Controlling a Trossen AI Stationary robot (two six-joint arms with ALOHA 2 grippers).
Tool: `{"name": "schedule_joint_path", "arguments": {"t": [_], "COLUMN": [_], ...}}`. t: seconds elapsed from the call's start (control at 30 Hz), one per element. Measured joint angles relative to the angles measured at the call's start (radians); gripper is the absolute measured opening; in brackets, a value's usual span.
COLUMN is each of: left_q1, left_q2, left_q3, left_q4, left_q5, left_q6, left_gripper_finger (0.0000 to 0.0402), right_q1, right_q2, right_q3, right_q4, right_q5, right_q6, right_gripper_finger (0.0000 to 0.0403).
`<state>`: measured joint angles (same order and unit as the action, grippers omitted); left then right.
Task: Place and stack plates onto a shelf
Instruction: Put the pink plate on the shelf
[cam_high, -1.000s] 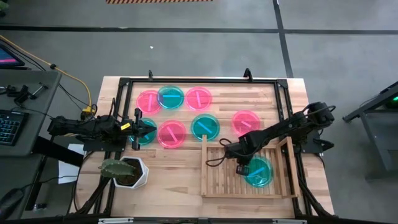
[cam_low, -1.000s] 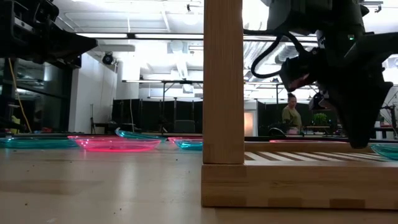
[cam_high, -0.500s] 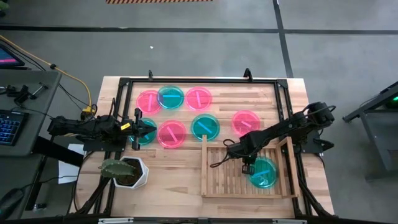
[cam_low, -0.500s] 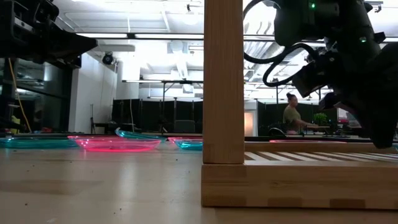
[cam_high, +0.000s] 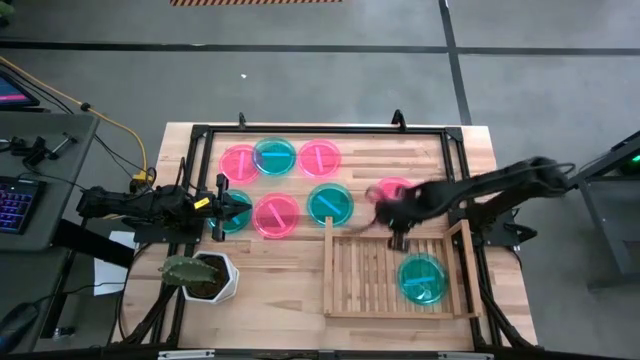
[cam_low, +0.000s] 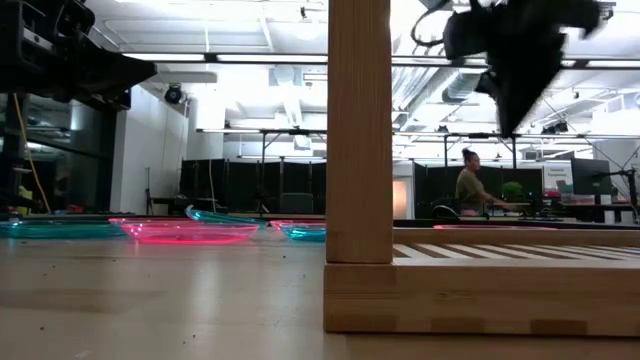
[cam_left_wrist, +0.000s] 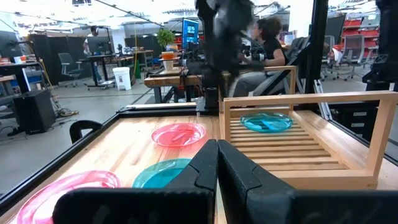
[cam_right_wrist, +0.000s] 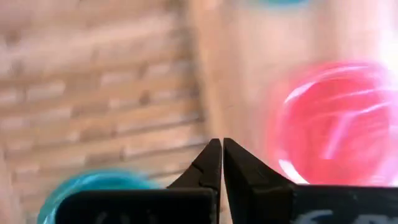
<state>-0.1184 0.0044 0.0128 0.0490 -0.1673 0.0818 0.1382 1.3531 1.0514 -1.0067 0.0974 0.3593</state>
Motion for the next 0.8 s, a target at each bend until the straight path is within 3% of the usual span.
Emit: {"name": "schedule_joint_path", "arguments": {"t": [0.23,0.37,0.57,0.8], "left_q1": [0.0,0.0,0.0,0.0], "left_q2": [0.0,0.0,0.0,0.0], "left_q3": [0.0,0.0,0.0,0.0], "left_q4": [0.0,0.0,0.0,0.0], "left_q5": [0.0,0.0,0.0,0.0], "left_q6": [0.0,0.0,0.0,0.0], "left_gripper_finger": [0.0,0.0,0.0,0.0], "right_q1": [-0.334,-0.516,-0.706,-0.884], "right_q2": [-0.295,-0.361,-0.278,-0.06], "right_q3": [-0.177,-0.249,-0.275,-0.275], "right_q4": [0.108,0.179,0.174,0.132], "right_q5": [-0.024,-0.093,-0.146,-0.202], "right_q6": [0.121,0.238,0.202,0.091], "right_gripper_finger": [0.0,0.0004,0.0067,0.0156]}}
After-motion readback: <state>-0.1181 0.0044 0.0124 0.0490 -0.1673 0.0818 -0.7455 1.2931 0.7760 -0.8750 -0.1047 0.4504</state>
